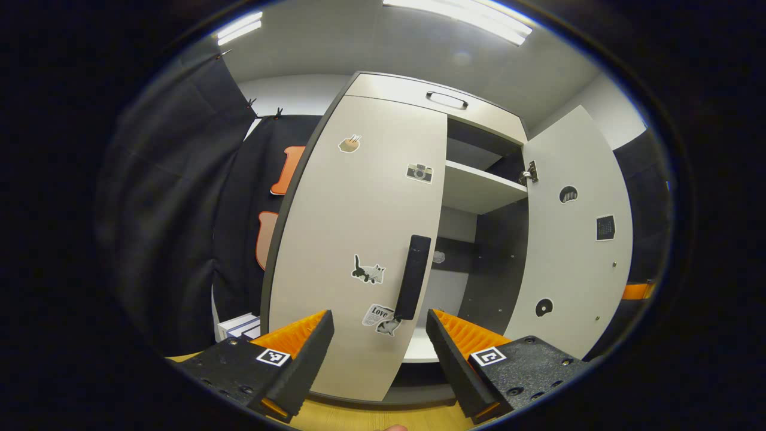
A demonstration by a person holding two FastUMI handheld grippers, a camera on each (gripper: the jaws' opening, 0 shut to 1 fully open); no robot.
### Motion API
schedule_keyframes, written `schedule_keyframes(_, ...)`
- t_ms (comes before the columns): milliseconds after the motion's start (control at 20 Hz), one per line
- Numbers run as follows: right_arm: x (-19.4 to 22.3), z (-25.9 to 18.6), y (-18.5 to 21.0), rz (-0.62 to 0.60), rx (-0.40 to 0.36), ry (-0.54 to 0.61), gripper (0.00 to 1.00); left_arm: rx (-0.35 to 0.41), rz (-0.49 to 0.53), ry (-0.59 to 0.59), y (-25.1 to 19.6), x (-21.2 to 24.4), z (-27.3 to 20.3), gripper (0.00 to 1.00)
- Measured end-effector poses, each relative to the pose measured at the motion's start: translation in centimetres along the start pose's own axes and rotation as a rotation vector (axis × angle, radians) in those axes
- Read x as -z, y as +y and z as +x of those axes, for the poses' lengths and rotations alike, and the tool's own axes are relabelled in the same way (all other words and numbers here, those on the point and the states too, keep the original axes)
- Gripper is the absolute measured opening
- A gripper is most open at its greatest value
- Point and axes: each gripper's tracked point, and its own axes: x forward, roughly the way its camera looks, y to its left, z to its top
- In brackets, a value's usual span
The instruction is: Open the right door of the double-door shoe cabinet with the right hand, and open the left door with the left hand.
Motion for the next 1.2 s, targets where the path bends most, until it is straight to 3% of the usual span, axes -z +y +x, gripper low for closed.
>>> schedule_keyframes(200,-0.6,-1.1,-1.6,-0.029,0.064,-0.034,0.18,0.012,0.060,-0.030,-1.1,-1.6,3.5,0.94)
schedule_keyframes(250,-0.6,-1.6,-1.9,-0.033,0.080,-0.039,0.36,0.012,0.077,-0.048,-1.4,-2.1,4.3,0.94)
schedule_keyframes(450,-0.5,-3.1,-3.2,-0.040,0.129,-0.037,0.85,0.075,0.107,-0.044,-4.7,-2.4,6.8,0.94)
schedule_keyframes(550,-0.4,-3.6,-3.3,-0.020,0.134,-0.034,0.99,0.098,0.096,-0.033,-5.8,-2.1,8.0,0.94)
schedule_keyframes(800,0.4,-4.5,-4.0,-0.078,0.147,0.000,0.99,0.032,0.160,-0.010,-5.1,-1.1,11.7,0.91)
schedule_keyframes(850,0.4,-4.6,-4.2,-0.100,0.151,0.004,1.00,0.017,0.176,-0.001,-4.7,-0.7,12.3,0.97)
schedule_keyframes(1050,0.1,-4.8,-4.0,-0.123,0.132,-0.009,0.99,-0.003,0.164,0.044,-3.9,0.8,13.5,0.92)
schedule_keyframes(1200,-0.1,-4.9,-4.3,-0.116,0.142,-0.020,0.98,-0.012,0.160,0.048,-3.5,1.2,14.2,0.83)
